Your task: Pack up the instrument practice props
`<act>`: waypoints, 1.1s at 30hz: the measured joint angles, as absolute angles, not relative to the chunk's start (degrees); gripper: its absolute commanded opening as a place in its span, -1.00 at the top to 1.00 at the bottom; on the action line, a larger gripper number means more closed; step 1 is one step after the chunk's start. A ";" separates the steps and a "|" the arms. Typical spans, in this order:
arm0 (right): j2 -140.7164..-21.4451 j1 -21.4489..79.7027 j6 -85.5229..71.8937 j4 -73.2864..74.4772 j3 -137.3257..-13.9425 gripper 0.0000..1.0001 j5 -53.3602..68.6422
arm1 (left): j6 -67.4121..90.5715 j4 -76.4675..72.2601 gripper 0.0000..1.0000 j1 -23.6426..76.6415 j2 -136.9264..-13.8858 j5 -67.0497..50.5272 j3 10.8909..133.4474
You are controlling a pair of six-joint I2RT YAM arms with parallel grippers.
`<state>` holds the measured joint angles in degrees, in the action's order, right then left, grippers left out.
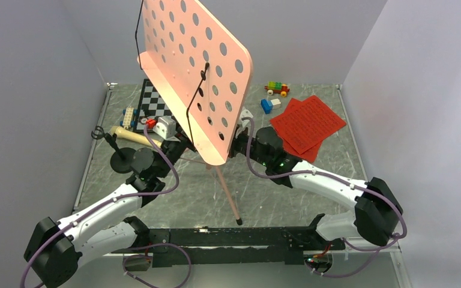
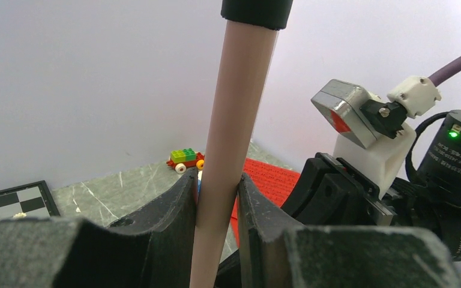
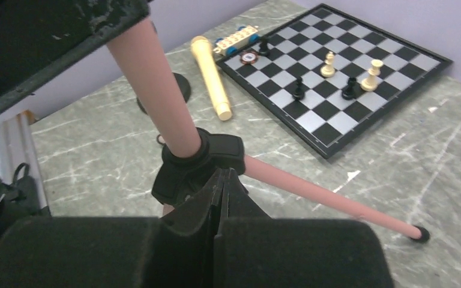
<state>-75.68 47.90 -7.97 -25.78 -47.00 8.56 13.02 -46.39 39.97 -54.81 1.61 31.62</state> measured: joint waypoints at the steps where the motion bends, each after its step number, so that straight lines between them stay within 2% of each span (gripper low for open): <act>1: -75.35 48.10 -7.99 -25.23 -47.00 0.67 7.44 | 13.02 -46.46 1.00 39.97 -54.87 1.61 31.62; 3: -73.93 48.14 -8.49 -22.28 -47.18 0.16 4.69 | 12.99 -46.54 1.00 39.97 -54.94 1.56 31.64; 4: -73.23 48.03 -9.39 -20.58 -47.37 -0.01 3.99 | 12.99 -46.52 1.00 39.97 -54.92 1.56 31.68; 7: -71.05 47.48 -10.31 -14.09 -48.95 -0.36 1.85 | 12.99 -45.91 1.00 39.97 -54.89 1.45 31.97; 9: -69.65 47.44 -10.17 -11.00 -49.23 -0.50 0.54 | 13.02 -45.50 0.97 39.97 -54.68 1.43 32.08; 11: -69.04 47.11 -10.04 -8.84 -49.19 -0.53 -1.02 | 13.04 -45.08 0.94 39.97 -54.39 1.43 32.12; 15: -69.80 45.25 -8.71 -10.37 -46.63 -0.48 -4.60 | 13.28 -43.83 0.92 40.07 -53.32 1.50 32.03; 20: -75.02 43.92 -3.81 -19.94 -38.15 -0.43 -7.90 | 13.47 -43.20 0.94 40.21 -52.49 1.39 31.73; 24: -80.66 43.90 1.28 -26.33 -37.41 -0.43 -7.60 | 13.93 -43.13 0.97 40.21 -52.47 1.37 31.73; 33: -84.73 43.92 8.60 -42.22 -36.58 -0.42 -4.38 | 14.33 -41.85 1.00 40.21 -51.46 0.86 31.73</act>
